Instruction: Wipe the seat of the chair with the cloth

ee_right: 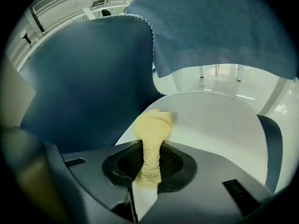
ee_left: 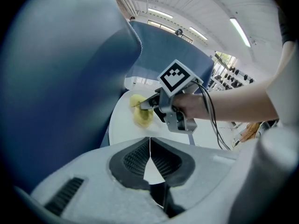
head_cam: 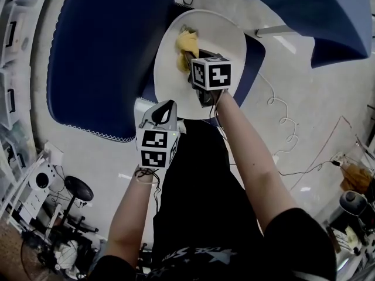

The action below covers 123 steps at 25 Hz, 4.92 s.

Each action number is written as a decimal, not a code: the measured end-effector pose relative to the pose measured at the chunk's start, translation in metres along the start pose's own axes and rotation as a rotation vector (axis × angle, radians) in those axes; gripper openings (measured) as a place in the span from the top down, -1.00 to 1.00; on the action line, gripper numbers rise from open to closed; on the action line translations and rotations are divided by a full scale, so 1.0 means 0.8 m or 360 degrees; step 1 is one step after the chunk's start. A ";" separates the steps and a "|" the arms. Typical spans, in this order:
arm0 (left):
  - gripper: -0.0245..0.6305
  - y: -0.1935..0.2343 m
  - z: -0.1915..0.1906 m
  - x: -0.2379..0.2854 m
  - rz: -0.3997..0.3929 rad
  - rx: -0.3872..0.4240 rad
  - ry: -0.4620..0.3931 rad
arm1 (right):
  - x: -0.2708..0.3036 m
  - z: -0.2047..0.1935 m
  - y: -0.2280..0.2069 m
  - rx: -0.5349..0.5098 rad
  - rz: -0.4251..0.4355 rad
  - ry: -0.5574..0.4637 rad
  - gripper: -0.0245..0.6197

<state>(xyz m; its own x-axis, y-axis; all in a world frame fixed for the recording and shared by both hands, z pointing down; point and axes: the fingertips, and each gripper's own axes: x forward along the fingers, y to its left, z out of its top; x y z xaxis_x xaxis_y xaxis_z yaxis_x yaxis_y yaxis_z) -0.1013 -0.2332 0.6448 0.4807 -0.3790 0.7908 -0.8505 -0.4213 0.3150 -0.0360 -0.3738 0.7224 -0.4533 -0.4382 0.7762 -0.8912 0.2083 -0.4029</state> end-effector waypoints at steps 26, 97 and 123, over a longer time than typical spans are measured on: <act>0.86 -0.038 -0.005 -0.012 -0.0019 0.0112 0.0030 | -0.148 -0.096 -0.123 0.0306 -0.0306 -0.0025 0.70; 0.86 0.013 -0.133 -0.085 0.0035 -0.0049 0.0093 | -0.055 -0.188 0.116 -0.0090 0.0050 0.0241 0.70; 0.86 -0.191 -0.104 -0.054 -0.0046 0.0174 0.0091 | -0.286 -0.239 -0.065 0.0097 -0.0120 0.0034 0.70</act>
<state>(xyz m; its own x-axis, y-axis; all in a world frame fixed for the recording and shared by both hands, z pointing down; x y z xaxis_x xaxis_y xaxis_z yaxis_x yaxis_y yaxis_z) -0.0099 -0.0838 0.6062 0.4889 -0.3190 0.8119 -0.8066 -0.5197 0.2815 0.1115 -0.1170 0.6583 -0.3856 -0.4316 0.8155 -0.9207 0.1216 -0.3710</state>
